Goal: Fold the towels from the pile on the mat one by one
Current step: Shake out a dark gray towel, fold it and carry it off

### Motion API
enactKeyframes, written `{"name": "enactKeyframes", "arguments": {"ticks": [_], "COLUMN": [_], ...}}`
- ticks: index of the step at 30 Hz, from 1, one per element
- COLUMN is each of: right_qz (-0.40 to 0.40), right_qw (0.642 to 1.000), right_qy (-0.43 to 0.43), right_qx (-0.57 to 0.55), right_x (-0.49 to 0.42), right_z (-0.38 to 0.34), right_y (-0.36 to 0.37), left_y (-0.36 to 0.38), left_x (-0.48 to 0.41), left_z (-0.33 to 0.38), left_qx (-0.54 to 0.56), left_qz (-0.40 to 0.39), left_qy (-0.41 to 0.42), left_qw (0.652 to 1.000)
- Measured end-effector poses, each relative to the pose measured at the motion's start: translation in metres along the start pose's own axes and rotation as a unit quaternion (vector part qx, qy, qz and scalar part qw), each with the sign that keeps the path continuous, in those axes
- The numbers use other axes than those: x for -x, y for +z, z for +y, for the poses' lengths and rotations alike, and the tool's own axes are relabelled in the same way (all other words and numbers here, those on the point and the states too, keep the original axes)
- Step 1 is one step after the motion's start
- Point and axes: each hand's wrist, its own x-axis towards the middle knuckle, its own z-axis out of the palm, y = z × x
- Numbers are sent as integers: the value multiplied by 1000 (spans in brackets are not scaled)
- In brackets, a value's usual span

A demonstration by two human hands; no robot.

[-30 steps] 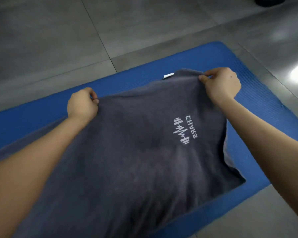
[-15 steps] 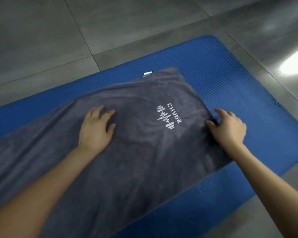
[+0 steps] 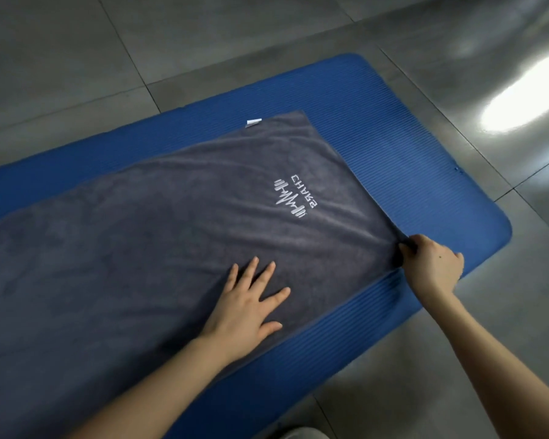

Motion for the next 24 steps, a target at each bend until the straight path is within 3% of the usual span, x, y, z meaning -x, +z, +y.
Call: {"name": "enactKeyframes", "arguments": {"ticks": [4,6,9,13,16,19,24], "right_qz": [70,141,124,61,22,-25,-12], "right_qw": [993,975,934,832,740,691,671], "right_qy": [-72,-162,-335,-545,-672,-722,-739], "right_qx": [61,52,-16,-87,-33,40,53], "right_x": [16,39,88,164,210,232,235], "right_z": [-20,-44,-92,-152,-173,-182,-193], "right_y": [1,-4,-6,3,12,25,23], "left_y": [1,-3,-14,-26,-12,21,75], "left_x": [13,32,74,143,195,241,291], "left_z": [-1,-13,-41,-77,-91,-82,-63], "left_qx": [-20,-47,-65,-81,-73,-59,-17], "left_qz": [36,35,43,17,-3,-32,-47], "left_qy": [-9,-2,-4,-19,-56,-111,-176], "left_qw": [999,998,997,996,996,992,983]}}
